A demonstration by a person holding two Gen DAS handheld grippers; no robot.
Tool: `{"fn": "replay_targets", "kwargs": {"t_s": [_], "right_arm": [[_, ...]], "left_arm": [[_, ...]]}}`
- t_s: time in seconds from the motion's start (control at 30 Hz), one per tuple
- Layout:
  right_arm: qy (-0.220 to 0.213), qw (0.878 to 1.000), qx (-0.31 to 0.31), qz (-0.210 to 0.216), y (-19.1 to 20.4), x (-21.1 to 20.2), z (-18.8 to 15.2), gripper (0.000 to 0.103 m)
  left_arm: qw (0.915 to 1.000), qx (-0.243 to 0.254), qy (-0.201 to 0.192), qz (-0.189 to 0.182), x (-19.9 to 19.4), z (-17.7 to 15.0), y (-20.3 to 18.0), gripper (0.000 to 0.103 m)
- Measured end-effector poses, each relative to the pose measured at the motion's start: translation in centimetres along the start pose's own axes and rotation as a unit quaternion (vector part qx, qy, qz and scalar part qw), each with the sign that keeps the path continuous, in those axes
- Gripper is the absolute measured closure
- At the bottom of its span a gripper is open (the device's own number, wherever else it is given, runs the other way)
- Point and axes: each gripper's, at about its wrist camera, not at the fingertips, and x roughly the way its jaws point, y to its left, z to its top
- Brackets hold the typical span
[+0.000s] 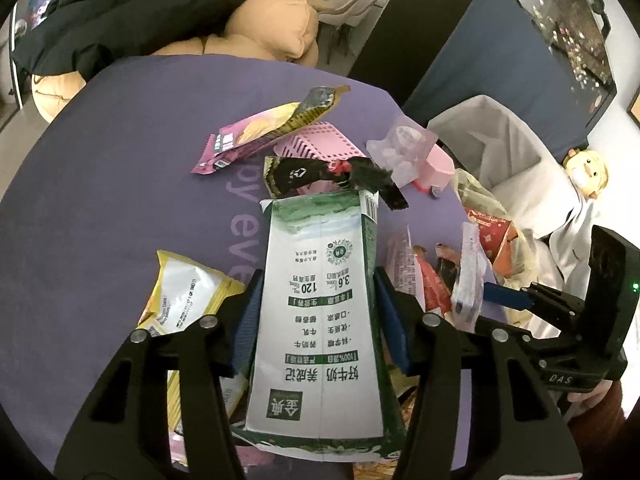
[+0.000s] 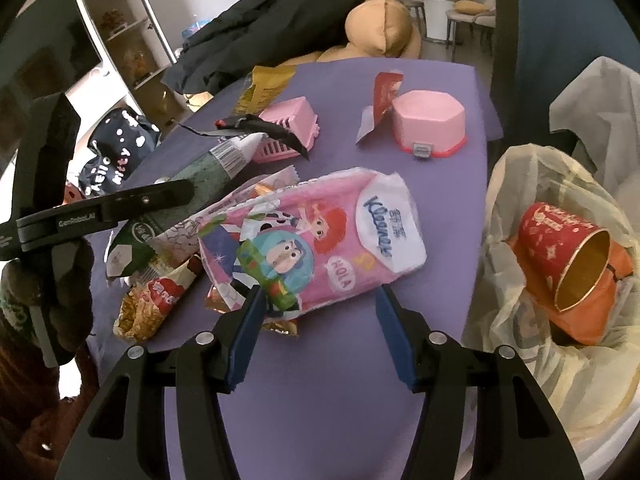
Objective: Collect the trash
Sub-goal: 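Grasp the pink Kleenex pack with the right while the left holds the carton up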
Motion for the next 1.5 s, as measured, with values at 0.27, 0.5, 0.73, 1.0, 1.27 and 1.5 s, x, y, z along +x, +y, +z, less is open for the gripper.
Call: {"fn": "replay_targets", "kwargs": {"t_s": [0.27, 0.5, 0.73, 1.0, 1.27, 1.5], "right_arm": [[-0.020, 0.999, 0.016, -0.028, -0.7, -1.0, 0.2, 0.049], [-0.050, 0.996, 0.047, -0.049, -1.9, -2.7, 0.2, 0.049], [-0.059, 0.995, 0.050, -0.059, -1.8, -2.9, 0.5, 0.049], [-0.045, 0.987, 0.153, -0.010, -3.7, -2.3, -0.9, 0.049], [-0.036, 0.985, 0.168, 0.015, -4.4, 0.8, 1.3, 0.049], [-0.022, 0.994, 0.102, 0.013, -2.8, 3.0, 3.8, 0.090]], "left_arm": [[0.9997, -0.009, -0.020, -0.007, -1.5, 0.0, 0.9, 0.053], [0.9988, -0.027, -0.037, -0.019, -2.8, 0.5, 2.3, 0.053], [0.9985, -0.025, -0.045, -0.018, -3.4, 0.5, 2.2, 0.053], [0.9981, -0.034, -0.051, -0.010, -3.6, 0.1, 2.5, 0.053], [0.9986, -0.028, -0.045, -0.005, -2.8, 0.2, 1.8, 0.052], [0.9995, -0.018, -0.026, -0.005, -2.0, -0.2, 1.3, 0.052]]}}
